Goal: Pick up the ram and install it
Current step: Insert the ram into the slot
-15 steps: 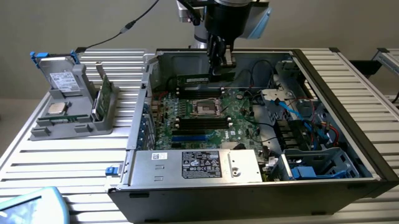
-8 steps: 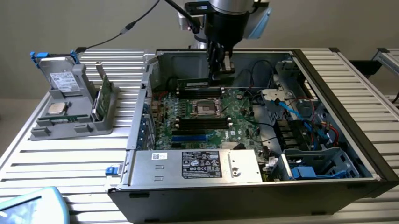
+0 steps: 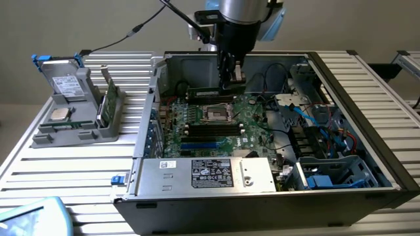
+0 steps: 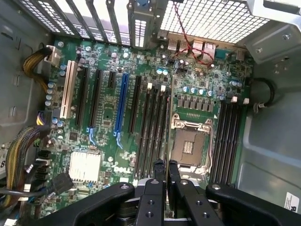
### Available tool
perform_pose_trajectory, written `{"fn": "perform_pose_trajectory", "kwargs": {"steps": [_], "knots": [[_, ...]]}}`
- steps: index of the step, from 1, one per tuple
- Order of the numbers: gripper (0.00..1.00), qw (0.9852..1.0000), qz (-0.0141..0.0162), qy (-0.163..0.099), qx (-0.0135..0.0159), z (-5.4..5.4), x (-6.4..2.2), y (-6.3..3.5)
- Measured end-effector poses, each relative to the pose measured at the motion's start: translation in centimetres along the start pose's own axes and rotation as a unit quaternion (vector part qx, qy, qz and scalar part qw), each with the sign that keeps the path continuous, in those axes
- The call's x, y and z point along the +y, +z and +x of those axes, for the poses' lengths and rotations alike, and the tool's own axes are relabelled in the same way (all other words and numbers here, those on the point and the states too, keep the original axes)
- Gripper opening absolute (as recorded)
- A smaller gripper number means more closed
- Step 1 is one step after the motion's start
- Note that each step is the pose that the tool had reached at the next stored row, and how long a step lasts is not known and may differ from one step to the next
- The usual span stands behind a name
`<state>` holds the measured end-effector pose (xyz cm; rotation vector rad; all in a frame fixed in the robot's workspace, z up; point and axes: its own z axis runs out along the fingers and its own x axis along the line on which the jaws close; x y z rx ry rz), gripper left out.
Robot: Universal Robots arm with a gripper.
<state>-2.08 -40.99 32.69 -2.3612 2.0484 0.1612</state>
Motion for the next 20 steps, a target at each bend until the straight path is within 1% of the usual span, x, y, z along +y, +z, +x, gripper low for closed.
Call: {"fn": "perform_pose_trajectory", "kwargs": {"steps": [7,15,20], "knots": [[0.14,1.0,0.0004,0.006,0.0009,0.1,-0.06,1.2],[0.14,0.9999,0.0012,0.016,0.0003,0.4,-0.13,2.59],[0.14,0.9996,0.0023,0.029,-0.0004,0.6,-0.12,2.94]]}}
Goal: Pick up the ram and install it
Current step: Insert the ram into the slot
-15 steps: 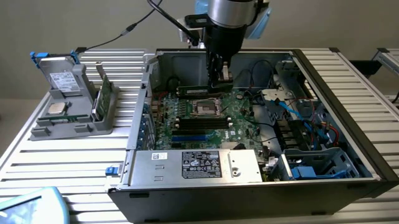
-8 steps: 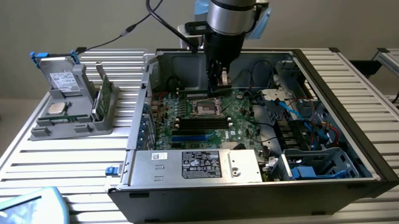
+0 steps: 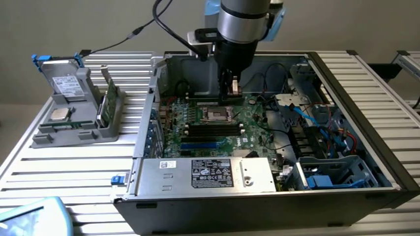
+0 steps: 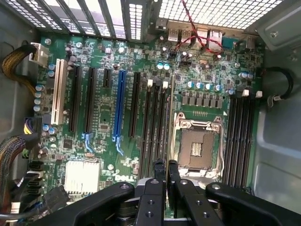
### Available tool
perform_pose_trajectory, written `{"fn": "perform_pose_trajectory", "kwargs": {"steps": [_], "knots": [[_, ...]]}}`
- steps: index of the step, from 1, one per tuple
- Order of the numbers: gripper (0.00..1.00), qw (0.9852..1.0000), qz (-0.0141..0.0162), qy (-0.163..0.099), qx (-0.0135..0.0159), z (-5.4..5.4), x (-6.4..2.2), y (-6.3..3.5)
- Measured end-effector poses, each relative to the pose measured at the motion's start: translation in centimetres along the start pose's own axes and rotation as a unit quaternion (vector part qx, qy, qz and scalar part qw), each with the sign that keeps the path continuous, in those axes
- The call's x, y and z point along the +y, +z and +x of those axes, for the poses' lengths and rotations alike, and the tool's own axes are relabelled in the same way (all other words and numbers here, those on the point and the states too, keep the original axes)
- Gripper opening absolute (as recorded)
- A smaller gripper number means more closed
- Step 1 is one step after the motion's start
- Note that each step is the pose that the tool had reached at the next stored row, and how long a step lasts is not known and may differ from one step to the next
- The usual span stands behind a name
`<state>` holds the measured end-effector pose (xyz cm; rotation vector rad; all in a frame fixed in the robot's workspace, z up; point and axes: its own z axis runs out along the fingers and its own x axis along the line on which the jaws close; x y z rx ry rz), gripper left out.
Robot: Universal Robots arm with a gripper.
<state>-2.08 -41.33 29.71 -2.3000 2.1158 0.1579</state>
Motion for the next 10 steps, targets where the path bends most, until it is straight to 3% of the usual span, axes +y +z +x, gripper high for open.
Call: {"fn": "perform_pose_trajectory", "kwargs": {"steps": [4,8,10], "knots": [[0.14,1.0,0.0003,0.006,0.0022,0.19,0.01,0.07],[0.14,0.9999,0.0,0.01,0.0098,0.23,0.0,0.12],[0.14,0.9998,-0.0004,0.012,0.0159,0.24,-0.02,0.15]]}}
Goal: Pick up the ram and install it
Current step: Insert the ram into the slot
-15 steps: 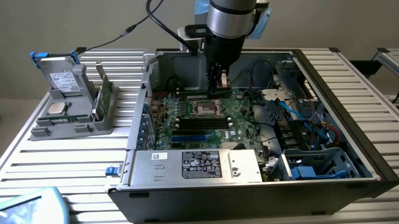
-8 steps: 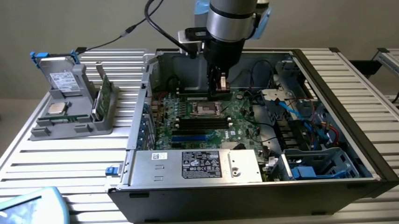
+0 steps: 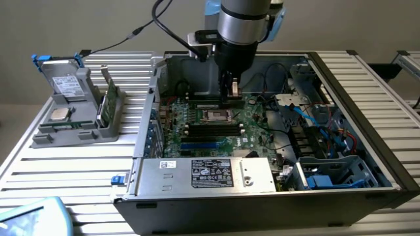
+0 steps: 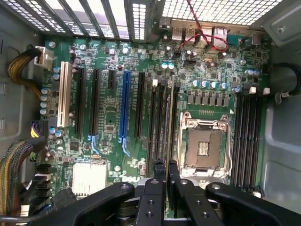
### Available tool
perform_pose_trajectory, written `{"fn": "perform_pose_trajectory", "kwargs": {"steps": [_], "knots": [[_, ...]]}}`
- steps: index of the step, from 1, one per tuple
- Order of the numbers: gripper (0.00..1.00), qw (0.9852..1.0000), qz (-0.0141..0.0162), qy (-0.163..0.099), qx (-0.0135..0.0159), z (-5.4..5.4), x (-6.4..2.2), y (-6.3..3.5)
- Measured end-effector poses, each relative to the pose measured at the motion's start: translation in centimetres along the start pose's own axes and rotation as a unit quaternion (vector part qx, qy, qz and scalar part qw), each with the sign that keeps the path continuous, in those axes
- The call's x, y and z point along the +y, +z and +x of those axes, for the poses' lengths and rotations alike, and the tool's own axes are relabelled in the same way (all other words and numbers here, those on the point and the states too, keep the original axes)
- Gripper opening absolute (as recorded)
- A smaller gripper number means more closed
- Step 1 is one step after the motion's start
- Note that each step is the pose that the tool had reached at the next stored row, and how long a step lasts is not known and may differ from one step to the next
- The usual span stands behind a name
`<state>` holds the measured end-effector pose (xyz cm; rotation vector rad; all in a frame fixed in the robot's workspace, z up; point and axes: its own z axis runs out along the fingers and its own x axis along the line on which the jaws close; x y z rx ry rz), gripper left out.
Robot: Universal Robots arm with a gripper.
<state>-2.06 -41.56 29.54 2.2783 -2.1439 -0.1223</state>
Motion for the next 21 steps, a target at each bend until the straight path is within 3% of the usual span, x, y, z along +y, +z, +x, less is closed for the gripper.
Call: {"fn": "perform_pose_trajectory", "kwargs": {"steps": [3,5,14,21], "knots": [[0.14,0.9999,-0.0006,0.003,0.0113,0.0,-0.12,0.06],[0.14,0.9999,-0.0007,0.005,0.0149,0.0,-0.28,0.21],[0.14,0.9998,-0.0005,0.013,0.0151,0.0,-0.64,1.76],[0.14,0.9998,-0.0004,0.016,0.0149,0.1,-0.44,3.06]]}}
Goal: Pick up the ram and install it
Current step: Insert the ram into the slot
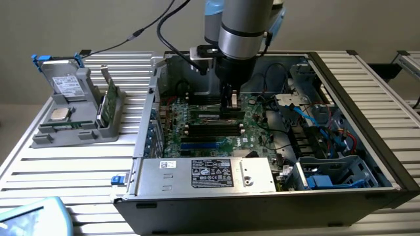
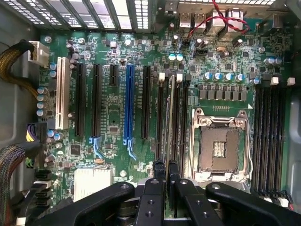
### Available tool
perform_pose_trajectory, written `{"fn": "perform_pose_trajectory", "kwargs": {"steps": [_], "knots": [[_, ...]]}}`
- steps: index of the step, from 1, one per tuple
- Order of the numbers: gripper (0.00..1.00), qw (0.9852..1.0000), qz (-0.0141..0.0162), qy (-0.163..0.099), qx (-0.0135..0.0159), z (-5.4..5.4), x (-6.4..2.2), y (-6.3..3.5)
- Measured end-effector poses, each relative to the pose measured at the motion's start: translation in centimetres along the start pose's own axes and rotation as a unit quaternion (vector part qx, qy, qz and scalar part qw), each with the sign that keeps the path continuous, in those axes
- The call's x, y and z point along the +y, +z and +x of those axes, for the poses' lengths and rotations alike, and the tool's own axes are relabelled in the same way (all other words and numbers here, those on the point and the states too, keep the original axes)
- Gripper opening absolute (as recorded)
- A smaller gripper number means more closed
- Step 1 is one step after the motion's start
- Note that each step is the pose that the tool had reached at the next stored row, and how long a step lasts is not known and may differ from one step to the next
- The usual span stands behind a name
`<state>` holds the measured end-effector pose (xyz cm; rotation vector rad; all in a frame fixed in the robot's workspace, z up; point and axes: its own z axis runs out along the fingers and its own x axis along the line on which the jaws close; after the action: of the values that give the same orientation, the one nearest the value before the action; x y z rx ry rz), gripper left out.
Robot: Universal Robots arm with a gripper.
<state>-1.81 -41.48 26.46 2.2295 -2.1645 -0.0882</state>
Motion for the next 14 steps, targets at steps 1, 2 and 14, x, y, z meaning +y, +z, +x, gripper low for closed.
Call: {"fn": "perform_pose_trajectory", "kwargs": {"steps": [1,2,14], "knots": [[0.14,1.0,0.0,0.0,0.0,0.0,0.05,0.18],[0.14,1.0,0.0,0.0,-0.0001,0.0,0.12,0.37],[0.14,1.0,0.0,0.0,0.0,0.0,0.24,2.55]]}}
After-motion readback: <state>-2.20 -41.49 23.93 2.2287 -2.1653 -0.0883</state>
